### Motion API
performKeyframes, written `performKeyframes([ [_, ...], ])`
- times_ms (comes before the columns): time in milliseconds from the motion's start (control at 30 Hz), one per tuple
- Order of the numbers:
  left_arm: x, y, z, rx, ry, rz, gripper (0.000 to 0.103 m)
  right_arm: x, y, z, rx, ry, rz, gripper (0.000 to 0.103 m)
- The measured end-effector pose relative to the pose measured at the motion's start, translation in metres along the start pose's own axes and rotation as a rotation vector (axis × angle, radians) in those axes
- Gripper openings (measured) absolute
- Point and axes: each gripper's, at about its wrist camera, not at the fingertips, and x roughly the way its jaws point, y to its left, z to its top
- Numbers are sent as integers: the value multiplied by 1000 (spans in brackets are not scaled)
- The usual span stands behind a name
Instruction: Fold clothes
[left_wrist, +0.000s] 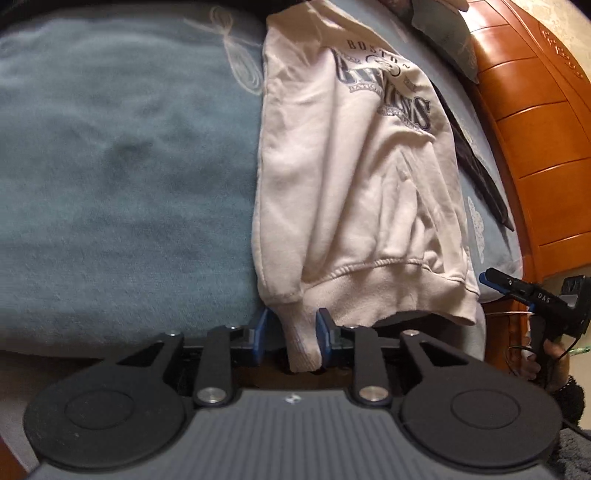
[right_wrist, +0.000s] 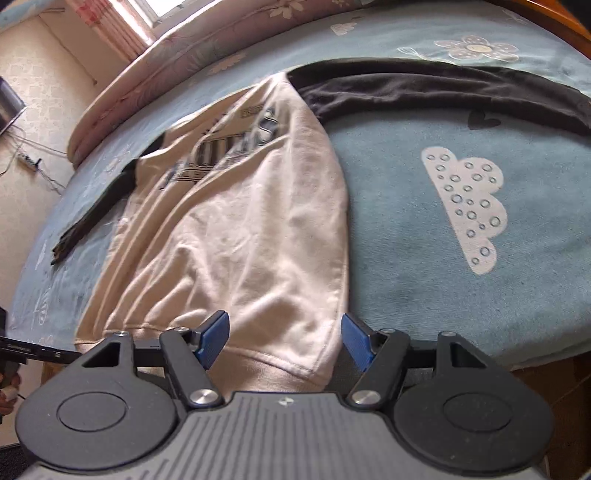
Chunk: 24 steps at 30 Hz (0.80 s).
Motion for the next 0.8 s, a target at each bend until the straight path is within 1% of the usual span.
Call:
performKeyframes([
  [67,-10,-9,5,61,-43,58,32,1,-4,-3,22,18,6,72],
  [133,-20,-20,9,130,-83,91,34,3,-9,-7,44,36,11,72],
  [200,-23,-34,11,208,-129,133,38,4,-13,-10,66,55,17,72],
  [267,-21,-49,12,285,-170,166,40,5,-18,-14,87,73,23,72],
  [333,-14,-64,14,348,-182,168,40,9,-19,-17,102,91,30,72],
  [400,-6,-76,15,379,-183,145,40,15,-18,-20,111,109,39,72],
  [467,1,-87,15,400,-179,119,40,21,-16,-22,119,127,49,69],
  [500,5,-91,14,416,-176,115,41,24,-15,-24,119,135,50,62],
  [567,11,-98,11,450,-172,120,42,19,-9,-27,56,122,4,25],
  [600,13,-99,10,465,-168,128,44,13,-9,-27,41,100,12,11],
  [667,16,-98,9,475,-152,151,44,0,-9,-23,19,72,35,10],
  [733,18,-94,11,460,-141,167,44,-7,-11,-17,0,71,-2,10],
  [800,16,-88,17,433,-142,179,44,-4,-16,-13,-13,103,-41,11],
])
